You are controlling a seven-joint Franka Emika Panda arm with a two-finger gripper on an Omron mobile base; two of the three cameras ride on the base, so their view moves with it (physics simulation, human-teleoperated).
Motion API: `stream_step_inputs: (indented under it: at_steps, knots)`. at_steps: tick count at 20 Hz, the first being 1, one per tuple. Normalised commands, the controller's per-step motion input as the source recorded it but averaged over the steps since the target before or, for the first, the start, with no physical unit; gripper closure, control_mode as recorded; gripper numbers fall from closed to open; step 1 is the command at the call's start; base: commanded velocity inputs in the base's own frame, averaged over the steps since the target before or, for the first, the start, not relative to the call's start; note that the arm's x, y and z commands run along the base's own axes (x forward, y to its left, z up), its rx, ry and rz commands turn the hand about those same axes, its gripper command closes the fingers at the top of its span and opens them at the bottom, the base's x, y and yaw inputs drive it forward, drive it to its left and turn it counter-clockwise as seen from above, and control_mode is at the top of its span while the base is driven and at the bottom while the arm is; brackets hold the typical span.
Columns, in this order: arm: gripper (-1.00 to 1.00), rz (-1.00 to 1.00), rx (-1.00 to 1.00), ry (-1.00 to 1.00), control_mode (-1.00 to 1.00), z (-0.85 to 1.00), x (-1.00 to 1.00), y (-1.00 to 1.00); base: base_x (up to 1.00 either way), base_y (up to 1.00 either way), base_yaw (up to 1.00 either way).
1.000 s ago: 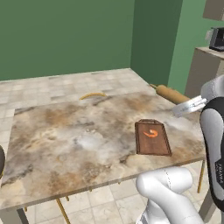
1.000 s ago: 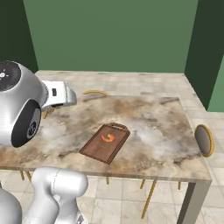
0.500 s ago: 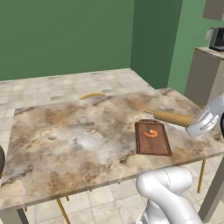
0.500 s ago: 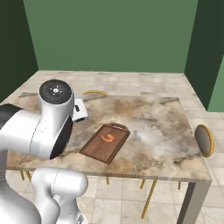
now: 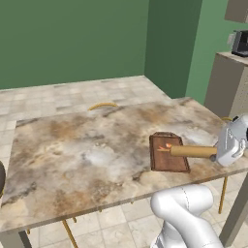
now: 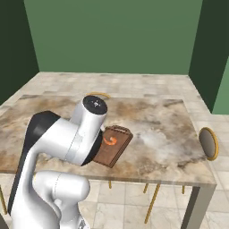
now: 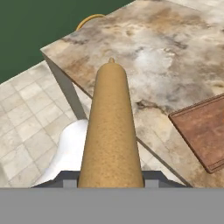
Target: Open the cabinet, retrieve the rolling pin, and place it next to the meat on the cutting board to prepare for tenderizing.
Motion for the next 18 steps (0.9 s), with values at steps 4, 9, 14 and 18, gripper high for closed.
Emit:
stream_step_inputs:
  at_steps: [4, 9, 14, 18]
  knots:
    - [1.00, 0.09, 0.00, 0.04, -1.00, -0.48, 0.26, -0.18, 0.00, 0.00, 0.00]
    - [1.00, 0.00, 0.00, 0.01, -1.00, -0.28, 0.34, -0.17, 0.00, 0.00, 0.00]
    - [1.00, 0.00, 0.00, 0.01, -1.00, -0.27, 0.32, -0.15, 0.00, 0.00, 0.00]
    - [1.00, 0.00, 0.00, 0.00, -1.00, -0.31, 0.27, -0.02, 0.00, 0.00, 0.00]
